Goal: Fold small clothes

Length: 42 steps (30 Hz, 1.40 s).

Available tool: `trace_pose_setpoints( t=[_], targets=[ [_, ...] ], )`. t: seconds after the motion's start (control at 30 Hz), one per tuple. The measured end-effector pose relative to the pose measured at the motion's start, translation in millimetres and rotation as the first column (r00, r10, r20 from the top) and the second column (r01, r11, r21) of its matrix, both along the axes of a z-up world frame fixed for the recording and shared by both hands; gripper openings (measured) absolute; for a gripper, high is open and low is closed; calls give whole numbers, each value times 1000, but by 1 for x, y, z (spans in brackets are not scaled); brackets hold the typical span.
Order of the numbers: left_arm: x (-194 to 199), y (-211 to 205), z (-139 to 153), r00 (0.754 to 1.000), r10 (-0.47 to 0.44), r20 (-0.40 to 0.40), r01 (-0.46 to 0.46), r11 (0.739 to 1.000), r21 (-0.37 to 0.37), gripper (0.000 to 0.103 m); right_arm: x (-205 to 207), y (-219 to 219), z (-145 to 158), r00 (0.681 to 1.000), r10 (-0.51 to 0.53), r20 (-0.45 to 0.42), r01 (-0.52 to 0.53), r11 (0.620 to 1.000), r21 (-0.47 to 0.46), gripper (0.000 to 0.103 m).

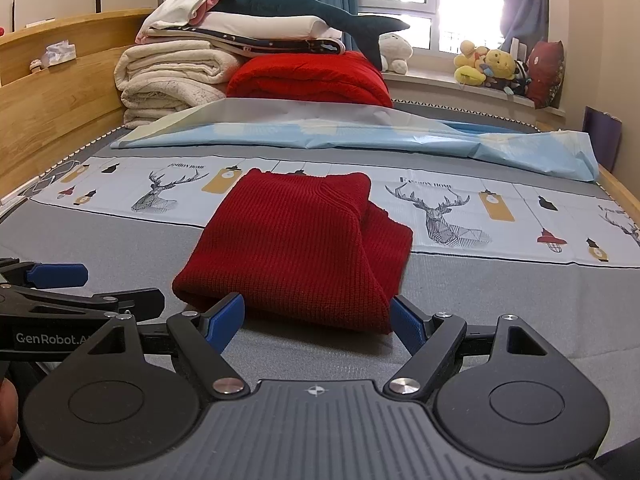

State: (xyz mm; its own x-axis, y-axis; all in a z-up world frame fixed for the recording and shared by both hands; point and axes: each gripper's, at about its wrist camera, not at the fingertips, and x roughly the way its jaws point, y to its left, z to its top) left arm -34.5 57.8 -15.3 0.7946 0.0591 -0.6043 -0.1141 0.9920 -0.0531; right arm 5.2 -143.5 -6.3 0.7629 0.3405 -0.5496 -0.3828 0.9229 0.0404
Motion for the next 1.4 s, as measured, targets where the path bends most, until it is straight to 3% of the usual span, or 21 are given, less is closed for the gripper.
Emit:
trace_pose_setpoints(
  t=[1.4],
  targets=[
    [1, -1, -1, 1000, 1, -3, -1, 1000, -6, 95, 0, 5, -2, 1000, -8, -14, 8, 1000, 5, 81]
  ],
)
